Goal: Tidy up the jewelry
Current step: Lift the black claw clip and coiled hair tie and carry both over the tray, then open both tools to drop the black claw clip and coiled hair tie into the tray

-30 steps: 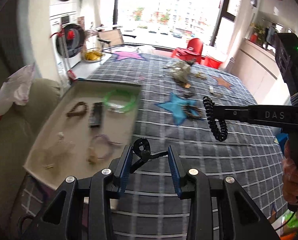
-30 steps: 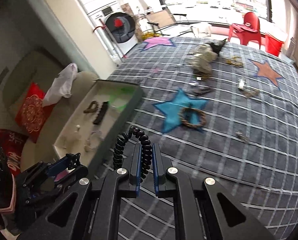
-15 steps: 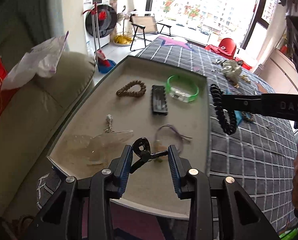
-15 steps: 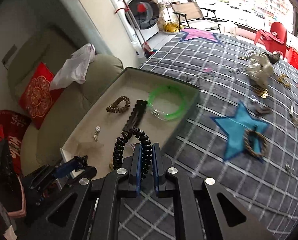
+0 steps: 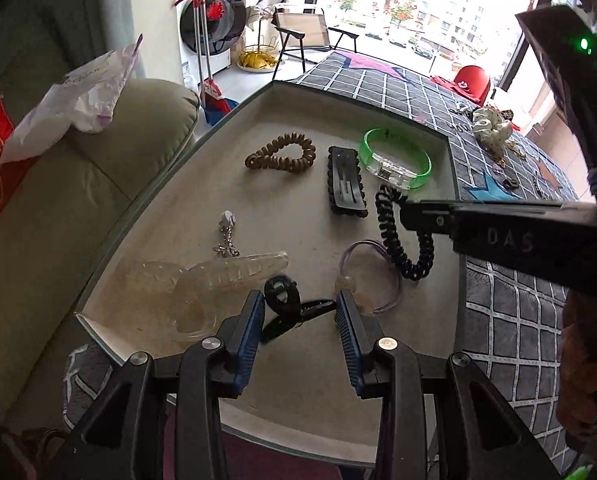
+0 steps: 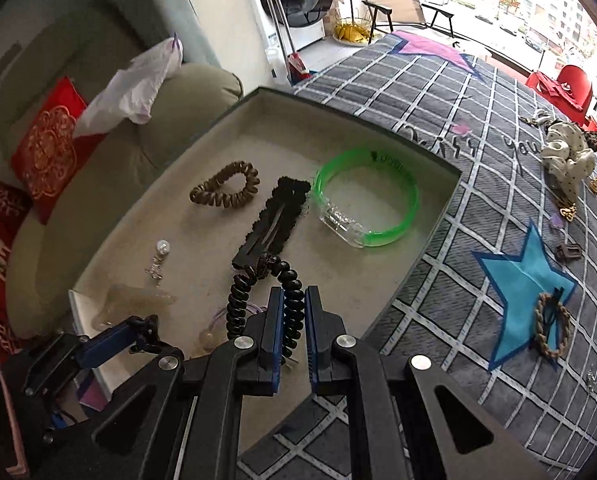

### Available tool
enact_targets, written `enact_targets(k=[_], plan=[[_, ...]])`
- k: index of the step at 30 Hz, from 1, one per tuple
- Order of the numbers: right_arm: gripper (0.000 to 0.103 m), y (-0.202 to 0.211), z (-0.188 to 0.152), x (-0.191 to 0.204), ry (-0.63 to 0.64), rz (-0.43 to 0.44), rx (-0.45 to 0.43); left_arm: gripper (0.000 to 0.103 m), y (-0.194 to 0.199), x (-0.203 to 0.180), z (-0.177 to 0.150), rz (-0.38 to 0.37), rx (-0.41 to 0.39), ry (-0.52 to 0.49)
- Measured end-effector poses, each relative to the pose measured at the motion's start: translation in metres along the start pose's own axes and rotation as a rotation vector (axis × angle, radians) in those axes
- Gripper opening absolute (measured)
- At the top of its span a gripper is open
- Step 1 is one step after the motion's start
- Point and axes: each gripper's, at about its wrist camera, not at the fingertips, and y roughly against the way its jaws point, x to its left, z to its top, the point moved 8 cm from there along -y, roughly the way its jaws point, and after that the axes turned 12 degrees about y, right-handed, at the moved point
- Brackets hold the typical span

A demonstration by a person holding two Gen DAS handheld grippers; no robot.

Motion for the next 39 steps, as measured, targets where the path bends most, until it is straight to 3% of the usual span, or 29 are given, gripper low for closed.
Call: enact_targets(k=[5,8,9,14,19,25,26,27,28,39], plan=[[0.011,-0.012,-0.004,-0.002,-0.008,0.003,0.034,0.041,-0.003,0.005,0.001,0.036,-0.003,0.005],[0.012,-0.014,-0.004,-0.003,-0.010,-0.002,0.040,0.063,-0.002,0.007,0.001,0.049,-0.019,0.007],[0.012,-0.014,-0.004,-0.003,-0.012,-0.001,0.043,0.065,0.000,0.008,0.002,0.062,-0.032,0.005],[0.014,-0.011,-0.002,-0.004,-0.030,0.009,0.041,0.065,0.001,0.008,0.002,0.071,-0.028,0.009],[0.049,0.005,0.001,-0.006,-0.040,0.019,0.000,0.065,0.005,0.008,0.001,0.076,-0.030,0.016],[0.060,0.023,-0.003,-0.002,-0.050,0.032,-0.019,0.066,0.013,0.005,-0.001,0.077,-0.037,0.015],[0.061,0.027,-0.006,-0.003,-0.057,0.033,-0.023,0.075,0.016,0.004,-0.001,0.078,-0.040,0.013],[0.064,0.030,-0.008,-0.003,-0.063,0.034,-0.028,0.101,0.019,0.004,-0.002,0.084,-0.047,0.013],[0.066,0.034,-0.010,-0.003,-0.068,0.034,-0.033,0.103,0.024,0.004,-0.002,0.093,-0.068,0.014],[0.082,0.078,-0.035,0.005,-0.077,-0.008,-0.096,0.103,0.063,0.007,-0.013,0.108,-0.100,0.031]])
